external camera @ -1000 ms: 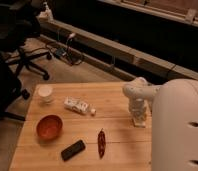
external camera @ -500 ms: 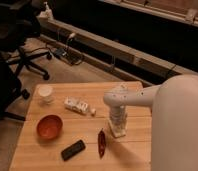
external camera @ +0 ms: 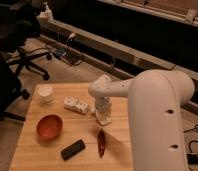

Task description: Wipe the white sponge on the table

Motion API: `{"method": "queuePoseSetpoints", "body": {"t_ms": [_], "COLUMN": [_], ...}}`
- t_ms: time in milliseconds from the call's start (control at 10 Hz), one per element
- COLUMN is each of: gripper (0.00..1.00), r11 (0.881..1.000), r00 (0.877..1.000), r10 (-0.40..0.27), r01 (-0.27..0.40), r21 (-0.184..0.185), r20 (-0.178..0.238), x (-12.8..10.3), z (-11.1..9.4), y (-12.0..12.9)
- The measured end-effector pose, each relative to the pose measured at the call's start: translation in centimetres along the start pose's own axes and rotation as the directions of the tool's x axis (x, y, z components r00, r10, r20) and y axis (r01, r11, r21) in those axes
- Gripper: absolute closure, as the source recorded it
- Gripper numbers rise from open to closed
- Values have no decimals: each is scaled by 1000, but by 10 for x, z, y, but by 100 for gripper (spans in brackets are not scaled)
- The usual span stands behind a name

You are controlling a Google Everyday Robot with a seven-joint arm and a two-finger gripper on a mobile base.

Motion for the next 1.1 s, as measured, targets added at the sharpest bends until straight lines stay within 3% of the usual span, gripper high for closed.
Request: {"method": "queuePoseSetpoints", "body": {"t_ms": [300,600,800,1100], "gripper": [82,82,82,82], "r11": [997,989,974,934], "r00": [998,993,979,940], "r10": [47,109,198,340], "r01": [-49,-114,-201,-337], "r21": [53,94,105,122], "r20": [50,50,39,-4], "x": [-55,-78,-75,-41], "z": [-10,-6,-1,14], "y": [-35,-75,-111,-170]}}
